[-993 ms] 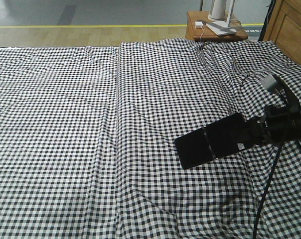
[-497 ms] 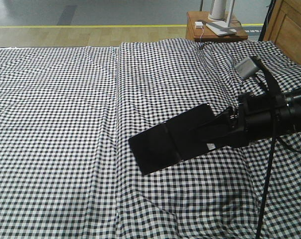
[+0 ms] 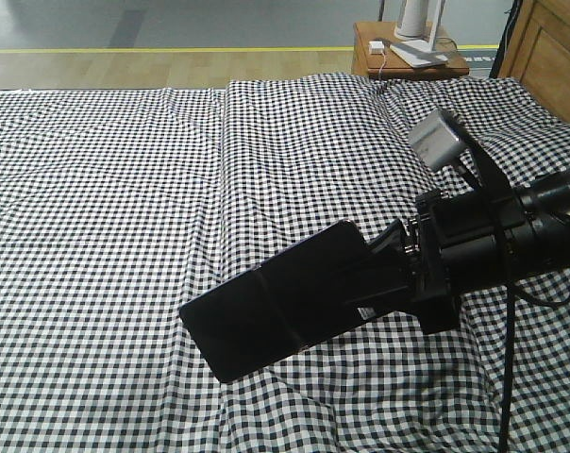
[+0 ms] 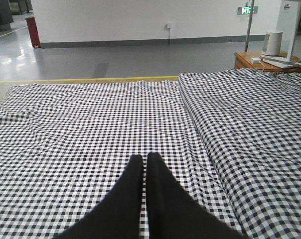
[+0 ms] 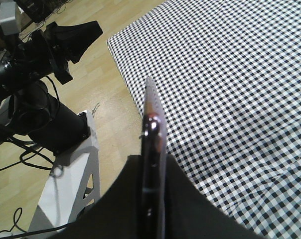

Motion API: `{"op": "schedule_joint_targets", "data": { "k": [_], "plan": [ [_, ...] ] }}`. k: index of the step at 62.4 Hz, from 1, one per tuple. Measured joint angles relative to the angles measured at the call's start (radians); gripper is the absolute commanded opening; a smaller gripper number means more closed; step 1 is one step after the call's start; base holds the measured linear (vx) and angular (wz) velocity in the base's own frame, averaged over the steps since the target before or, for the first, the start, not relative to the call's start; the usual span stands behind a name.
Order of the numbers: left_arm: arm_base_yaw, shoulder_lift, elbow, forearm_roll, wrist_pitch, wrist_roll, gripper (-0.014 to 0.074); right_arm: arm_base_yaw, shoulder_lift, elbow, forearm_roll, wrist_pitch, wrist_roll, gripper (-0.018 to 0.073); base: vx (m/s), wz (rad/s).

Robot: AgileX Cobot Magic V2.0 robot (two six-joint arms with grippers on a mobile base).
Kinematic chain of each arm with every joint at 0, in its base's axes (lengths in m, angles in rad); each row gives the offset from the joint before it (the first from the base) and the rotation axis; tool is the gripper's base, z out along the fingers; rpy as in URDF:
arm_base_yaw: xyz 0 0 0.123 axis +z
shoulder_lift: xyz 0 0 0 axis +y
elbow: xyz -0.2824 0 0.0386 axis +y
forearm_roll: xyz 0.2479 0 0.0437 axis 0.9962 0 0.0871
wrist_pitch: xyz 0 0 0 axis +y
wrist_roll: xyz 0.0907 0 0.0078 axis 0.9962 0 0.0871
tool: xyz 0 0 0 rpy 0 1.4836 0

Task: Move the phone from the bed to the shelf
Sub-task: 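Lift the black phone off the sheet with the right gripper, then hold the phone raised in the right gripper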

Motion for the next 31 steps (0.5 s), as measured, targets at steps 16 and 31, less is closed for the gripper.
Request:
{"op": "schedule_joint_targets", "data": {
  "k": [16,31],
  "plan": [
    [0.0,0.0,0.0,0.0,0.0,0.0,0.0001,0.0,0.0,0.0,0.0,0.0,0.0,-0.0002,0.0,0.0],
    [0.0,0.0,0.0,0.0,0.0,0.0,0.0001,0.0,0.0,0.0,0.0,0.0,-0.026,-0.0002,0.0,0.0]
  ]
}}
